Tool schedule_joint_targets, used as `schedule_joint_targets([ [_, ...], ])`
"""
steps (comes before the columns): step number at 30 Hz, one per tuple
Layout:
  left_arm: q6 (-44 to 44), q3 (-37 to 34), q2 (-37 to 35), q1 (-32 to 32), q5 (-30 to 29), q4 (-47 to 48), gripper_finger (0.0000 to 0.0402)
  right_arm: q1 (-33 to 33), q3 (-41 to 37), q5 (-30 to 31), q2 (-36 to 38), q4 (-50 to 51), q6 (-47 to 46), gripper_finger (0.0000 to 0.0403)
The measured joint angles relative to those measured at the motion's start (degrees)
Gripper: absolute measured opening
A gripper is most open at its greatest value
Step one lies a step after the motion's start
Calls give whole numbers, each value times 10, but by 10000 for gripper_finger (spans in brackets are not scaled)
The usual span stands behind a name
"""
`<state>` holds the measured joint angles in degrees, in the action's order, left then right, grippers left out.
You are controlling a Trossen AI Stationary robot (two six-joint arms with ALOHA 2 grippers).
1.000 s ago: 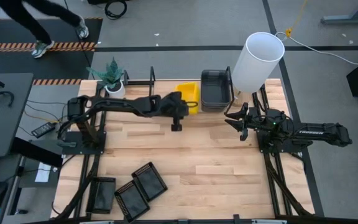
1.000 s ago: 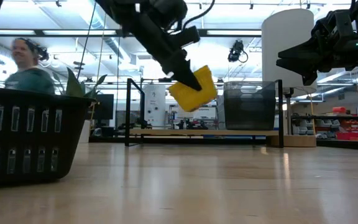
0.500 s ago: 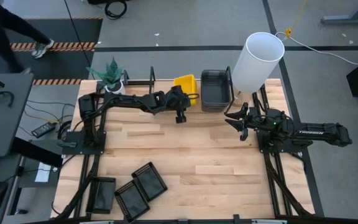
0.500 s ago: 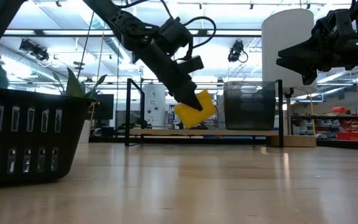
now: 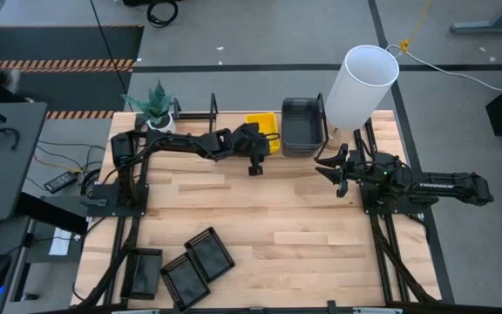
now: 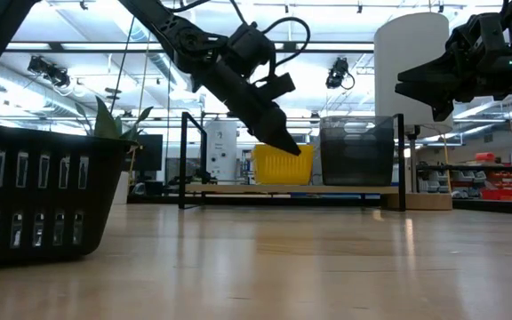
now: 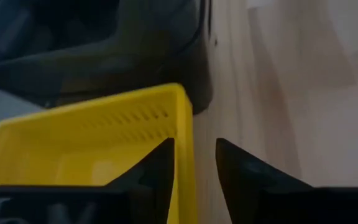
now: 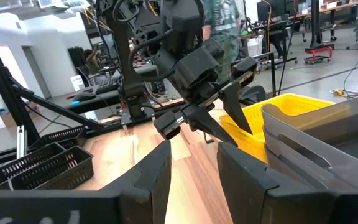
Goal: Stack baskets on shelf by color
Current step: Put the yellow bin on the shelf
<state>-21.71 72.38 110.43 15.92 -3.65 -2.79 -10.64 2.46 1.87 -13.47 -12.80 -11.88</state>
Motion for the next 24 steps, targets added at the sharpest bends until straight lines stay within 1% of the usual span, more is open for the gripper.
schedule_joint_targets([
  [6, -35, 0, 0, 0, 15, -14, 110, 0, 0, 0, 0, 0, 0, 135],
  [11, -57, 0, 3, 0, 43, -23, 91, 0, 0, 0, 0, 0, 0, 135],
  [16, -65, 0, 13, 0, 43, -26, 73, 0, 0, 0, 0, 0, 0, 135],
  [20, -92, 0, 14, 0, 41, -25, 55, 0, 0, 0, 0, 0, 0, 135],
  [24, -91, 0, 14, 3, 36, -44, 46, 0, 0, 0, 0, 0, 0, 135],
])
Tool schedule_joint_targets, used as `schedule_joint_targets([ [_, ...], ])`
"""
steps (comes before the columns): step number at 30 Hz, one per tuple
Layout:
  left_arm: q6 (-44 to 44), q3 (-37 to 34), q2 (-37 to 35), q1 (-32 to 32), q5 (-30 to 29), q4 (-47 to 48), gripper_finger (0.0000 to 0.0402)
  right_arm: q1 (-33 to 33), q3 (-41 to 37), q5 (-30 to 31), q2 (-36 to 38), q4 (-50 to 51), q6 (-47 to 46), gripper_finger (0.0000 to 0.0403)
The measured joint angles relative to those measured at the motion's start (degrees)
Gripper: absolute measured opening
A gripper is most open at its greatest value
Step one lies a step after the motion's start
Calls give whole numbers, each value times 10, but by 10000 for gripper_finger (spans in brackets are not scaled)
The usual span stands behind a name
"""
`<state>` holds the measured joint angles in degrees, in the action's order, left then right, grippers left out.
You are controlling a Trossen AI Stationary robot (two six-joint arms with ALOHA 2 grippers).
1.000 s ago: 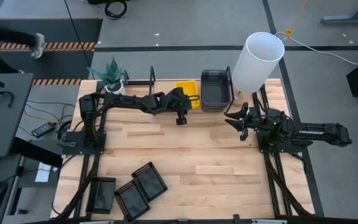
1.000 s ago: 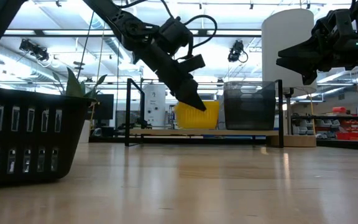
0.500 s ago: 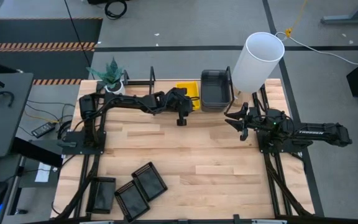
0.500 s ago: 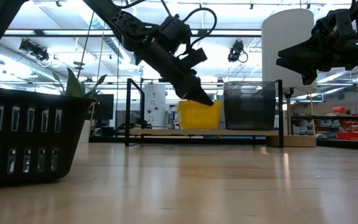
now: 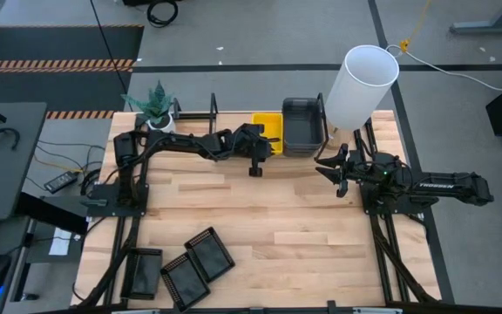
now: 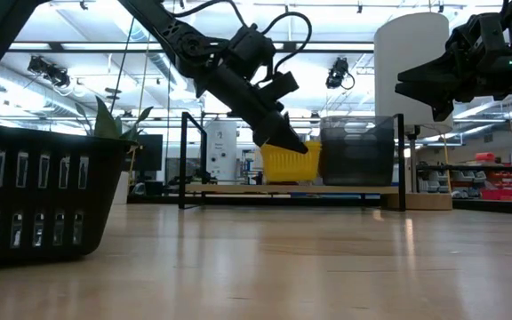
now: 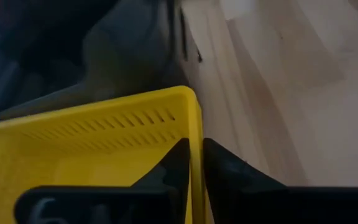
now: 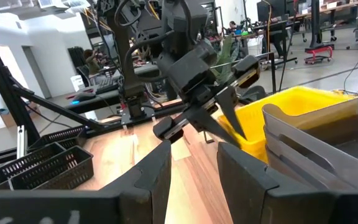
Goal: Stack baskets on shelf by color
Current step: Put the yellow bin on the shelf, then stack the left black bin on the right black bin
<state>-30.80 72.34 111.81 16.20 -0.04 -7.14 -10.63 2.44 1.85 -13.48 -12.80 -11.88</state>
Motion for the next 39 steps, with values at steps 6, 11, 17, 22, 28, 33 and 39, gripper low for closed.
schedule_joint_targets([
  [6, 8, 0, 0, 0, -1, -5, 81, 0, 0, 0, 0, 0, 0, 135],
  [11, 20, 0, 0, 0, -1, -11, 129, 0, 0, 0, 0, 0, 0, 135],
  [17, 21, 0, -10, -3, -19, -18, 171, 0, 0, 0, 0, 0, 0, 135],
  [22, 35, 0, -43, -8, -21, 4, 187, 0, 0, 0, 0, 0, 0, 135],
  [28, 70, 0, -108, -53, -51, 92, 182, 0, 0, 0, 0, -5, 0, 135],
  [33, 180, 1, -149, -106, -56, 231, 162, 0, 0, 0, 0, -5, 0, 135],
  [39, 304, 0, -173, -174, -104, 442, 140, 0, 0, 0, 0, -5, 0, 135],
])
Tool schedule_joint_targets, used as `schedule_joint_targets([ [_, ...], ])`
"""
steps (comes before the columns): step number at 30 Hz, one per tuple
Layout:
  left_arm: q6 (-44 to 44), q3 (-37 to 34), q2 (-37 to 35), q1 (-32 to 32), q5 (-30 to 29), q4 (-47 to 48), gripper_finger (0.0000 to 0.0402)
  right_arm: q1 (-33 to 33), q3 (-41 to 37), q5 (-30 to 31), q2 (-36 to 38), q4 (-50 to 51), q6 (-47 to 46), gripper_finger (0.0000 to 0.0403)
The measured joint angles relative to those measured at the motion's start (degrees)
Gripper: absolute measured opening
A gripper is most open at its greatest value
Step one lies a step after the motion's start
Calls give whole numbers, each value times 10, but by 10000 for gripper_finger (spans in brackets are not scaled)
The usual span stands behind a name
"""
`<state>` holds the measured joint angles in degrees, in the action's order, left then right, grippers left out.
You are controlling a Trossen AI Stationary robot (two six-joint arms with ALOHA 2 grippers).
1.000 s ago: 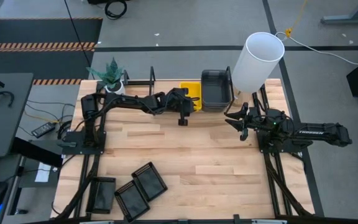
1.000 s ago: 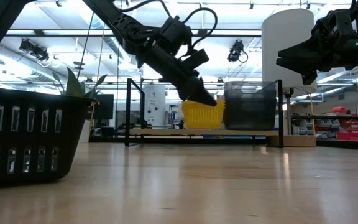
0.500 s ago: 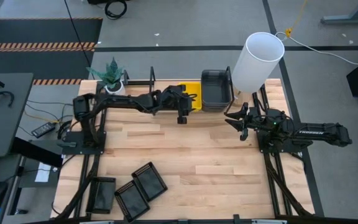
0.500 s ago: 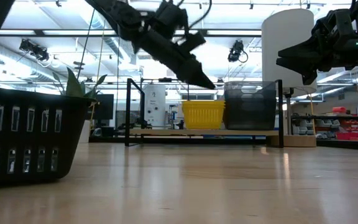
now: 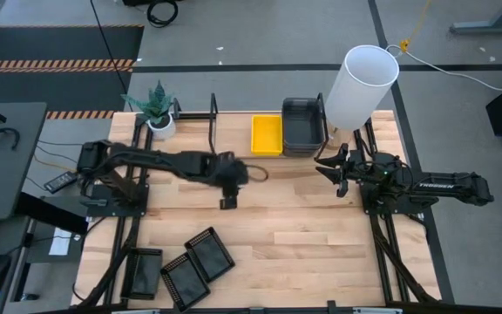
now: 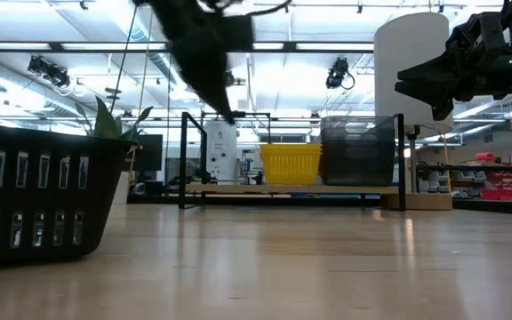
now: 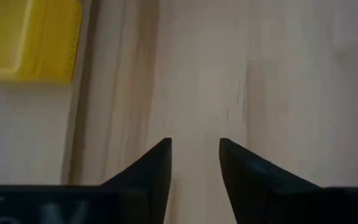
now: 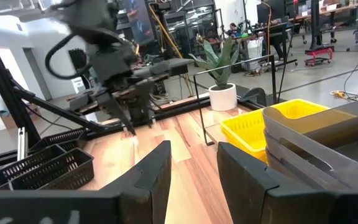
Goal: Stack baskets on shelf by color
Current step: Stack the left black bin on the right black bin
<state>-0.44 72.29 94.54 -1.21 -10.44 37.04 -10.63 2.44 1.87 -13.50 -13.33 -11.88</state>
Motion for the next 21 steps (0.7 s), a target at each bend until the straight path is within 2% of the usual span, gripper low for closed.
schedule_joint_targets([
  [5, 33, -13, -45, -107, -87, 20, 114, 0, 0, 0, 0, 0, 0, 135],
  [11, 89, -73, -106, -193, -99, 36, 88, 0, 0, 0, -8, -13, 0, 135],
  [15, 184, -101, -132, -223, -43, 53, 72, 0, 0, 0, -9, -14, 0, 135],
  [21, 336, -109, -127, -272, 55, 114, 55, 0, 0, 0, -9, -16, 0, 135],
])
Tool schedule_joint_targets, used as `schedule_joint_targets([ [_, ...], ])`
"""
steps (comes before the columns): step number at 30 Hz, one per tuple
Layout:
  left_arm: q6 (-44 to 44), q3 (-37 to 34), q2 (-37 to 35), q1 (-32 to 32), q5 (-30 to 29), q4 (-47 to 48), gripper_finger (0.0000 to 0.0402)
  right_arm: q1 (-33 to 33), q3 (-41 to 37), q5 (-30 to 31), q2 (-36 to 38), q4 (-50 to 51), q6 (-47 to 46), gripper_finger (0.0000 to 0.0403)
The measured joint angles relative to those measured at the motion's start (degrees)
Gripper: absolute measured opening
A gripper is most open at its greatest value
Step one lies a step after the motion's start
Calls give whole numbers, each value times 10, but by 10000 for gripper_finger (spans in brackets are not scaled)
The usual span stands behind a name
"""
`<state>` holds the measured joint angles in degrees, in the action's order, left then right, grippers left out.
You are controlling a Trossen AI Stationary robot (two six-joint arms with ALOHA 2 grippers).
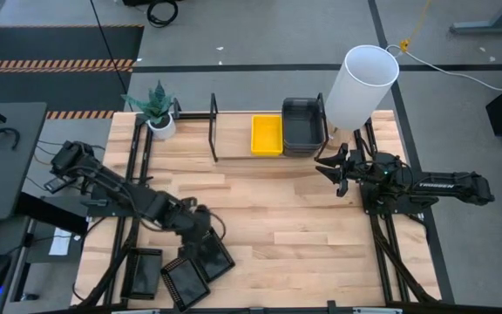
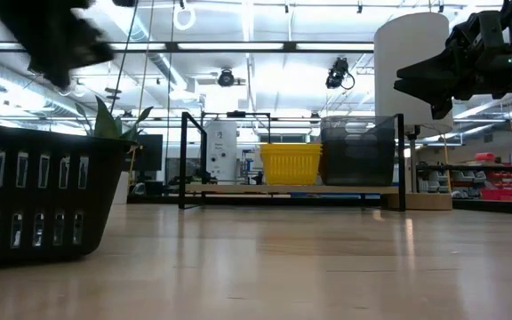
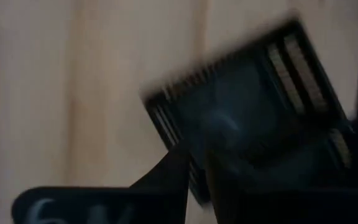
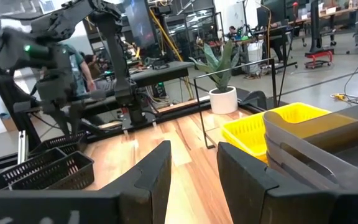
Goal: Stack baskets on shelf by color
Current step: Stack the left black bin on the right black bin
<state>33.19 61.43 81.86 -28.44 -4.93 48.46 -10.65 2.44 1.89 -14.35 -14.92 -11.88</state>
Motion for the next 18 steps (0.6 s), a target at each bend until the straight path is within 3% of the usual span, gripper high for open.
schedule_joint_targets([
  [8, 180, 0, 1, -102, 63, 118, 50, 0, 0, 0, 0, 0, 0, 135],
  [13, 253, 0, 2, -171, 43, 197, 46, 0, 0, 0, 0, 0, 0, 135],
  [18, 327, 0, -21, -222, -3, 223, 9, 0, 0, 0, 0, 0, 0, 135],
])
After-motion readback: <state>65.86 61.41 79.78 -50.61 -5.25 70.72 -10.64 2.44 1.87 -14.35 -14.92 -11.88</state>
